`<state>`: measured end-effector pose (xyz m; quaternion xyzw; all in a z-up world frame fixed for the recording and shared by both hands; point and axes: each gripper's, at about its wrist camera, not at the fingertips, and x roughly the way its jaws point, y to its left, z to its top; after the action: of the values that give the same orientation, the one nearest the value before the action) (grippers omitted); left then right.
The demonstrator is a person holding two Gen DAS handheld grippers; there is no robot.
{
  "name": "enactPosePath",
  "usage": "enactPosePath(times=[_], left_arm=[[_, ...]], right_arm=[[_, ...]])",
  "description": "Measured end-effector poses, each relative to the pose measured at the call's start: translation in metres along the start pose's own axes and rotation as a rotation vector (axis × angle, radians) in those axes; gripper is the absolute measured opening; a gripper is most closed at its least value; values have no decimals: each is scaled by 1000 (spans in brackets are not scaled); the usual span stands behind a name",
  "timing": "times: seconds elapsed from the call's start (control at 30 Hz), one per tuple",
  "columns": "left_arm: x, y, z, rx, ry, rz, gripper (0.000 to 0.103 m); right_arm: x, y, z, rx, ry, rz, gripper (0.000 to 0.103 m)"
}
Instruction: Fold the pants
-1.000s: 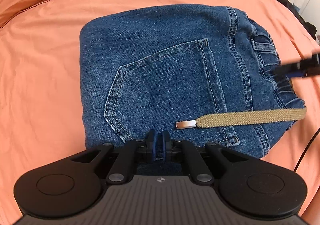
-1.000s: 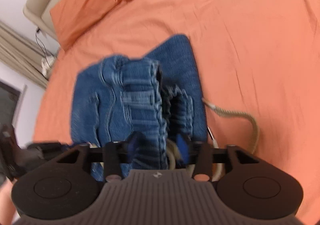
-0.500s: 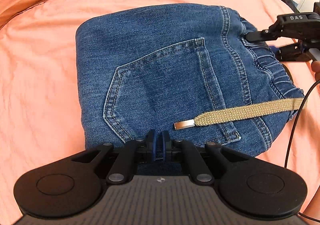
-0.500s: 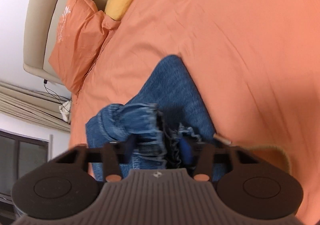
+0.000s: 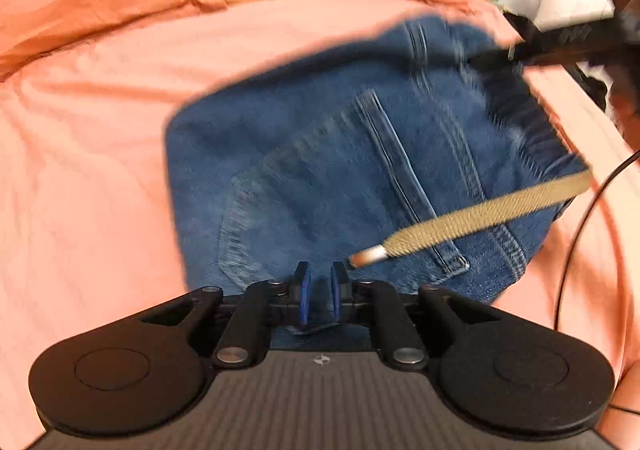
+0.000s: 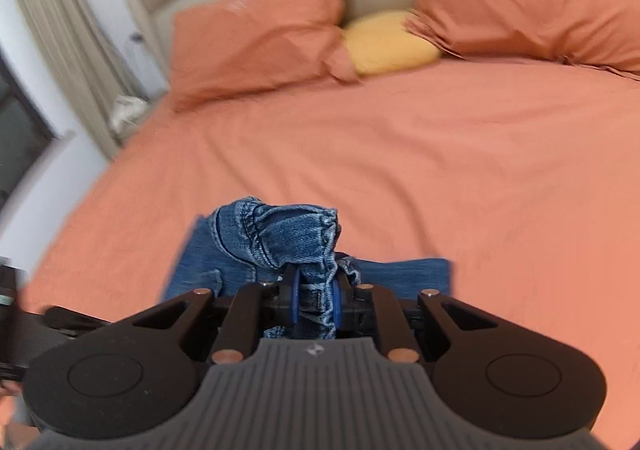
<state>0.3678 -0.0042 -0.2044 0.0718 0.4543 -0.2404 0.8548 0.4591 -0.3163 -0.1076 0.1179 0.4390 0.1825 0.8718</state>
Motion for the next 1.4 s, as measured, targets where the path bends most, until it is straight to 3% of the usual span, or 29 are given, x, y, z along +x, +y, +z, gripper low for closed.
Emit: enactPosePath(times=[0.23,0.43,0.57,0.67,0.8,0.93,1.07,1.23,1.4], left_arm=[[-6,46,25,-72,-87,67,15],[16,73,62,-210,-138,-1,15],[55,79,75,-211,-73,27,15],[93,92,70,-262,45,53,10],[102,85,67,-195,52,116,6],[90,72,69,-138,54,167,7],[52,54,51,-50,-4,201,7],[-3,37,14,-70,-39,77,10],[-31,10,-21,-68,-23,39,10]], right_arm=[[56,-52,-27,128,135,-150,9],[73,-78,-33,239,171,-140,14],[78,-79,-33,244,182,-144,14],[80,-84,-34,275,181,-135,15],[83,-92,-38,333,183,-115,16],[80,-81,-37,311,177,-151,18],[56,-60,-36,229,116,-187,45],[7,-21,-55,115,2,-162,41],[-14,23,-93,-16,-38,-183,35]])
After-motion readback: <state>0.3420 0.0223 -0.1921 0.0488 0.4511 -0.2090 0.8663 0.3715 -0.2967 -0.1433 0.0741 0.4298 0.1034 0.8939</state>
